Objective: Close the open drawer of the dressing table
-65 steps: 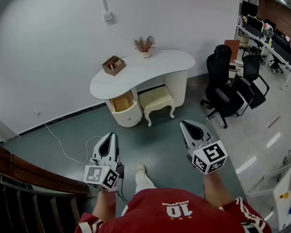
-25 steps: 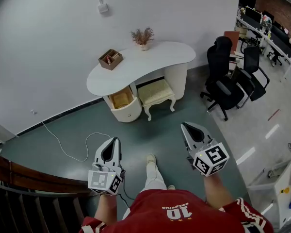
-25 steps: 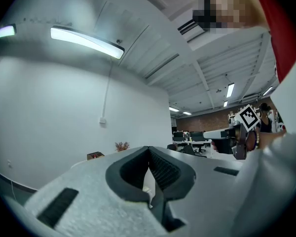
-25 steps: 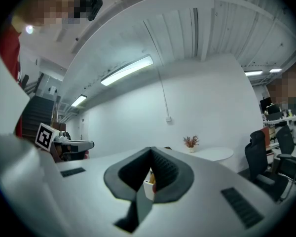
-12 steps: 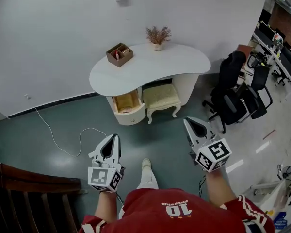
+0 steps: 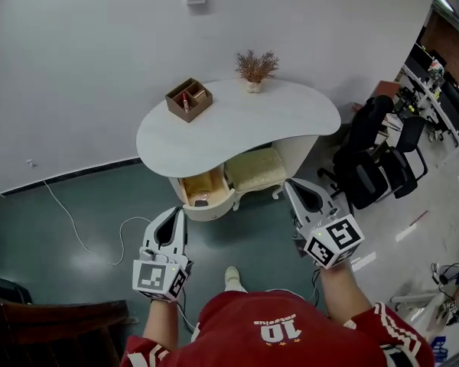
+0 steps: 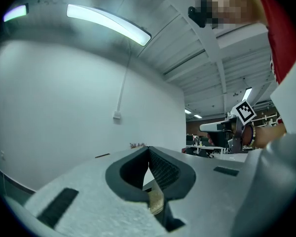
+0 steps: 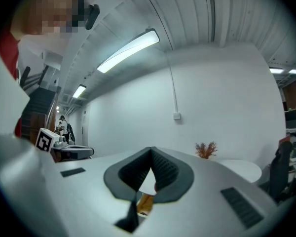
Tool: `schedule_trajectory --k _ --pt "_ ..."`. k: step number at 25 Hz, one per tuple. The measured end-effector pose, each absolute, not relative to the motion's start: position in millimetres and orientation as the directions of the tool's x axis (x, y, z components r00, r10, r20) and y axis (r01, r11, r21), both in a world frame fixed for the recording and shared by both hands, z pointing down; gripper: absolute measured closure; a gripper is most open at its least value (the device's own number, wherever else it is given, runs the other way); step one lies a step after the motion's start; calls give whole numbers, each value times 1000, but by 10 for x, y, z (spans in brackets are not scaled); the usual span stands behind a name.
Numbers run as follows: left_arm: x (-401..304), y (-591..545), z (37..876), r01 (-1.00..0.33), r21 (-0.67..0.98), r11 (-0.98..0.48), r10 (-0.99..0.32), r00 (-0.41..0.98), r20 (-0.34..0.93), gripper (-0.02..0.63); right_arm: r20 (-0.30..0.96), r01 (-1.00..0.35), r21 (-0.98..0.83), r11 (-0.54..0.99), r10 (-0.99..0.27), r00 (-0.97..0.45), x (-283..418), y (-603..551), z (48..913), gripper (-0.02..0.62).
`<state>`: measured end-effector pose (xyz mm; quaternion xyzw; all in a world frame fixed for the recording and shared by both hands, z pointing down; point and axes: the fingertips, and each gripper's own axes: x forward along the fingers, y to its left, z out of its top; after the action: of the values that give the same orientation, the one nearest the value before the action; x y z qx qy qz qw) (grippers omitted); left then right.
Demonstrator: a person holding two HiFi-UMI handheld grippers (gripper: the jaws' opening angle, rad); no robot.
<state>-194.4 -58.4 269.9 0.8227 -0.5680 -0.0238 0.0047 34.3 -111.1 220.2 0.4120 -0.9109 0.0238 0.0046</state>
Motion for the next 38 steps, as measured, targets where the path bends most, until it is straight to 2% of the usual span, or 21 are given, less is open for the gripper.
schedule_trajectory --k 5,7,9,10,13,16,17,18,19,25,32,38 --pt "-2003 -977 2786 -926 19 -377 -926 376 -39 608 84 -747 -13 665 -744 -663 172 -1374 2324 591" --pt "-1944 -1040 2841 -909 28 -415 -909 414 -44 521 93 -745 -2 667 -742 -664 129 -1426 2364 591" --pt "-1855 -1070 2926 -889 -2 -459 -888 458 -42 357 97 -743 2 670 -739 -667 93 -1453 2430 591" --pt "-1824 -1086 2968 -883 -30 -468 -882 469 -39 301 97 -741 2 672 -738 -668 80 -1471 2470 591" --pt "-1772 -1153 3028 -883 -89 -461 -885 465 -29 250 88 -741 -5 671 -738 -669 89 -1554 2543 591" --pt "-1676 -1181 3092 -876 -81 -475 -879 477 -6 247 74 -735 -17 678 -733 -677 110 -1606 2540 591" --pt "-1625 -1176 3153 -869 -66 -491 -871 492 8 269 71 -732 -20 681 -730 -680 108 -1622 2544 591" --pt "-1567 -1167 3237 -858 -43 -512 -859 512 19 322 70 -729 -22 684 -726 -684 98 -1642 2553 591" --pt "-1511 -1164 3339 -845 -14 -534 -845 534 27 336 71 -725 -25 689 -722 -689 76 -1666 2565 591" --pt "-1504 -1298 4035 -848 105 -519 -842 528 112 336 103 -692 -46 721 -685 -721 -100 -1778 2778 591" --pt "-1407 -1348 4896 -860 100 -500 -817 507 276 336 180 -704 -62 708 -685 -706 -71 -1966 3230 591" --pt "-1301 -1400 5429 -860 183 -477 -792 511 334 319 257 -694 -76 716 -658 -707 -158 -2033 3730 591"
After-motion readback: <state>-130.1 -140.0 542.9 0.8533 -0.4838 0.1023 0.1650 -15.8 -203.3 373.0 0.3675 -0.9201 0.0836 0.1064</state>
